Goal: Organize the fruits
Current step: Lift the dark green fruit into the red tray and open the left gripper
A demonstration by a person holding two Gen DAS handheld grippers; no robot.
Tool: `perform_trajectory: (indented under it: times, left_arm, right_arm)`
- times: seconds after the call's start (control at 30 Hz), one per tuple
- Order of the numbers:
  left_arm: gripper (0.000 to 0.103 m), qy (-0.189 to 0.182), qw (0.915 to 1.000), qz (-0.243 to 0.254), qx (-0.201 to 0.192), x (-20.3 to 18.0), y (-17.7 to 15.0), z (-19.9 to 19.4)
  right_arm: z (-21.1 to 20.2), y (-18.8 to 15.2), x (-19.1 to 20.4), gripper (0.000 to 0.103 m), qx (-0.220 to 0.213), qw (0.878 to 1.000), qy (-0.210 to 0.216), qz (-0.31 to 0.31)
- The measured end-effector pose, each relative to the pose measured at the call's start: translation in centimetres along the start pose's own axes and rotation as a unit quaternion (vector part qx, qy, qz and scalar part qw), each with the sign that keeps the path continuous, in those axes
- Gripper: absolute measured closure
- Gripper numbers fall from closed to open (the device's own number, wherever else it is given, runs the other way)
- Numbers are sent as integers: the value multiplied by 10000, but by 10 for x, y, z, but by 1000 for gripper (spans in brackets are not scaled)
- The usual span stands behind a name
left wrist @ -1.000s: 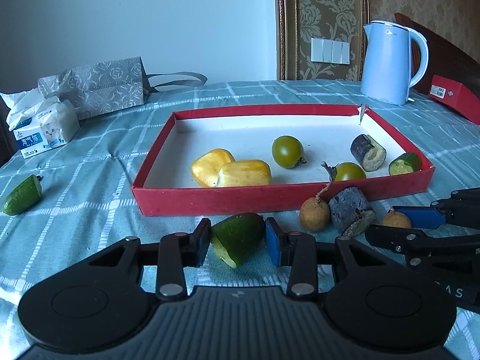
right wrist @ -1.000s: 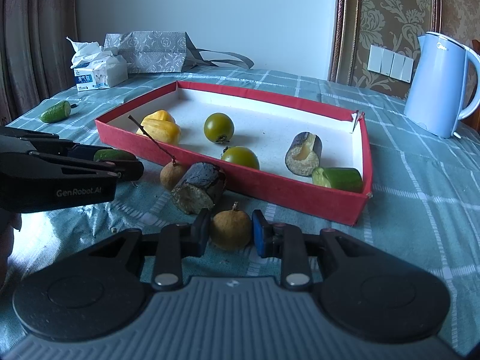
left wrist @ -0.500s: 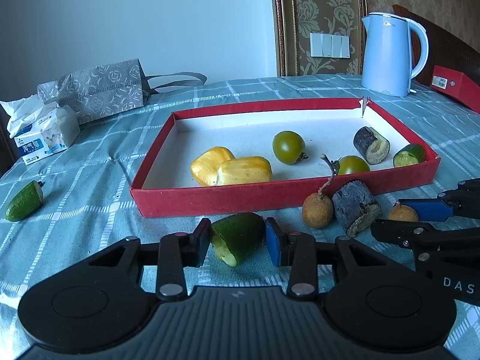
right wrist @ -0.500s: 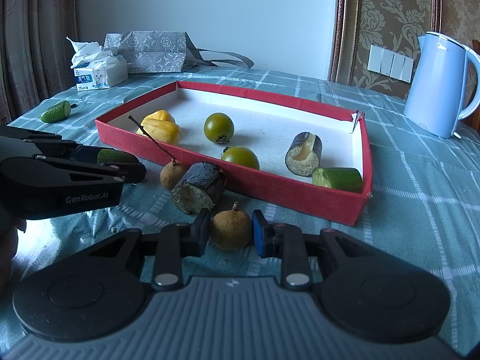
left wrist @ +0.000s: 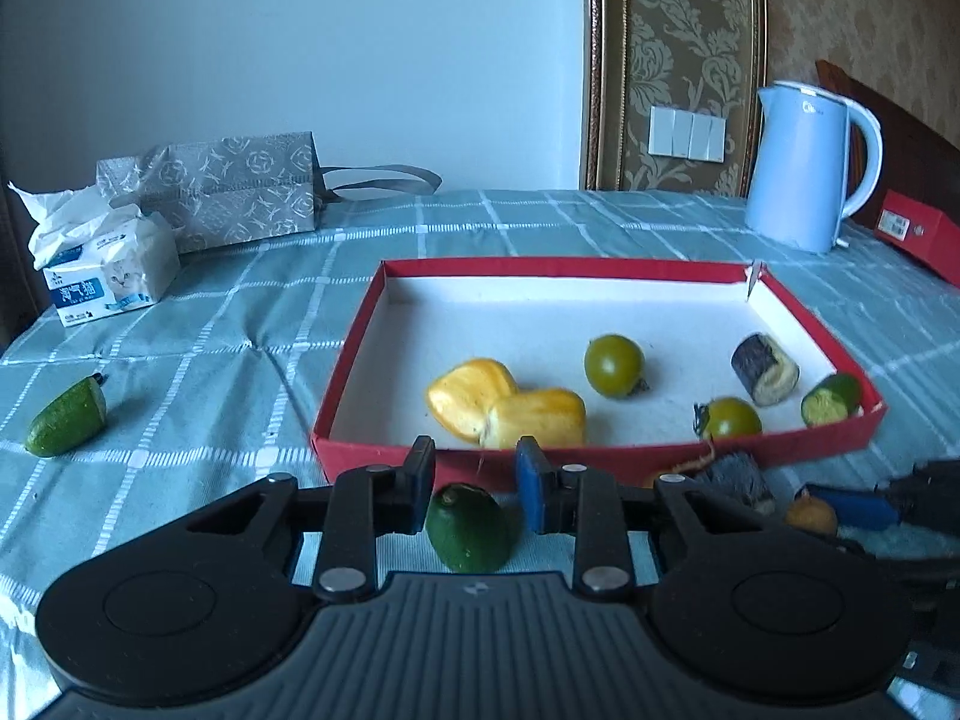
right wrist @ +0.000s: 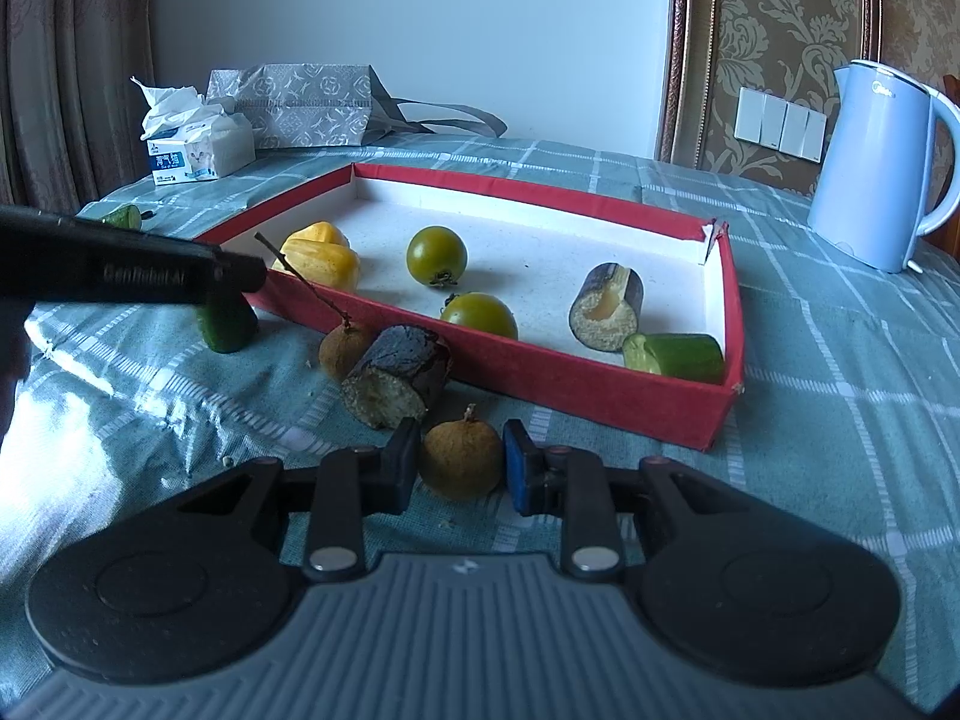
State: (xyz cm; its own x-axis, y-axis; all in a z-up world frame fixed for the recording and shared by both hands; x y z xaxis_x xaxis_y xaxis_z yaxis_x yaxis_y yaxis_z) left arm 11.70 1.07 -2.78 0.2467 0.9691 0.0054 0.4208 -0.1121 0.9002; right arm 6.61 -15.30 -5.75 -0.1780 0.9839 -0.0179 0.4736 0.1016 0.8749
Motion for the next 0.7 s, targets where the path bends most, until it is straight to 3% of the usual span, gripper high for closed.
perform_trajectory:
  times: [0.23,0.33,0.47,0.57,0.63,0.7]
  left_arm:
    - [74,-19,10000,-34,1,4,-1,-4]
    - [74,-208,9996,-156,91,7,-9,-7]
    - [74,-117,9998,-97,128,4,-19,-6]
    - [68,-128,9997,-96,209,2,-22,-2]
    - [59,-91,9998,-99,164,0,-23,1]
    - [59,-62,9998,-79,177,0,-23,5]
  right_arm:
    - [0,0,1,77,-1,10000,0,2]
    - [0,0,1,77,-1,10000,1,1]
    - [0,0,0,77,-1,10000,1,-3]
    - [0,0,0,77,-1,10000,0,-4]
    - [0,0,0,77,-1,10000,1,-3]
    - [0,0,0,77,-1,10000,0,-4]
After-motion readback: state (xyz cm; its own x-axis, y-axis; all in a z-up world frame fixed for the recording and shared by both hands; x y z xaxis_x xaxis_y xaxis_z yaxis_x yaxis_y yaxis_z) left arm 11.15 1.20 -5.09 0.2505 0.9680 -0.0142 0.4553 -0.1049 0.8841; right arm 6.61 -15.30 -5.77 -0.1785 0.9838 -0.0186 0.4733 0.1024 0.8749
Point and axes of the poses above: each gripper's, at about its wrist camera, not at the fingertips, and z roughly the way its jaws point, x to its left, y to its top, the point moved 4 cm from there along z, roughly the way its jaws point, and after that the axes turned 7 degrees about -x, right-handed, at the moved point
